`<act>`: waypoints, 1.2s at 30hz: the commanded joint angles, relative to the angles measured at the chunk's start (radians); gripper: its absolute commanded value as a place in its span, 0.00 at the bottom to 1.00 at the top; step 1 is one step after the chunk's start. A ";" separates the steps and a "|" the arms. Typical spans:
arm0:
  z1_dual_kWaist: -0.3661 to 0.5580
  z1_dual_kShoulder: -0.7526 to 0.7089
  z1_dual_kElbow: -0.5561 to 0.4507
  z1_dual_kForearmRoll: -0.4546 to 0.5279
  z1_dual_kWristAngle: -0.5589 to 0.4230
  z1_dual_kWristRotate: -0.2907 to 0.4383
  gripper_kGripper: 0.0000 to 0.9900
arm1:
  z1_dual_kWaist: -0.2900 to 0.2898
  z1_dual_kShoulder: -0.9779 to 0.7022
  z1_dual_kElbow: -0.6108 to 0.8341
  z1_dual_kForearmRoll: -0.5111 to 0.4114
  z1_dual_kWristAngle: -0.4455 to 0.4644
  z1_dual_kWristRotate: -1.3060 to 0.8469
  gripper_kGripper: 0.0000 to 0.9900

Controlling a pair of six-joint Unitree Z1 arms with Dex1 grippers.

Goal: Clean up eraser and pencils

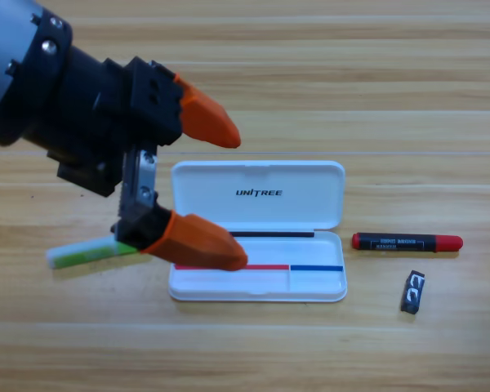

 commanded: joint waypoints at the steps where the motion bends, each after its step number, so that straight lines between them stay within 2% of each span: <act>1: -0.001 0.008 0.010 0.047 0.071 0.058 0.99 | 0.031 0.016 0.031 -0.018 -0.187 0.108 1.00; 6: 0.052 0.074 -0.059 0.175 0.238 0.165 0.97 | 0.026 0.102 0.016 -0.016 -0.349 0.225 1.00; 9: 0.122 0.123 -0.080 0.244 0.284 0.226 0.97 | 0.005 0.224 -0.066 0.044 -0.383 0.315 1.00; 12: 0.185 0.175 -0.077 0.300 0.299 0.269 0.97 | -0.006 0.339 -0.150 0.099 -0.362 0.349 1.00; 18: 0.237 0.260 -0.061 0.360 0.284 0.297 0.97 | -0.012 0.543 -0.243 0.157 -0.148 0.395 1.00; 21: 0.253 0.284 -0.053 0.365 0.280 0.299 0.97 | -0.012 0.628 -0.283 0.159 -0.158 0.576 1.00; 23: 0.260 0.292 -0.053 0.365 0.275 0.300 0.98 | -0.012 0.660 -0.299 0.157 -0.216 0.720 1.00; 29: 0.265 0.321 -0.031 0.353 0.255 0.302 1.00 | -0.012 0.735 -0.314 0.148 -0.348 0.958 1.00; 36: 0.265 0.338 0.033 0.299 0.230 0.302 1.00 | -0.009 0.772 -0.289 0.116 -0.279 1.084 0.96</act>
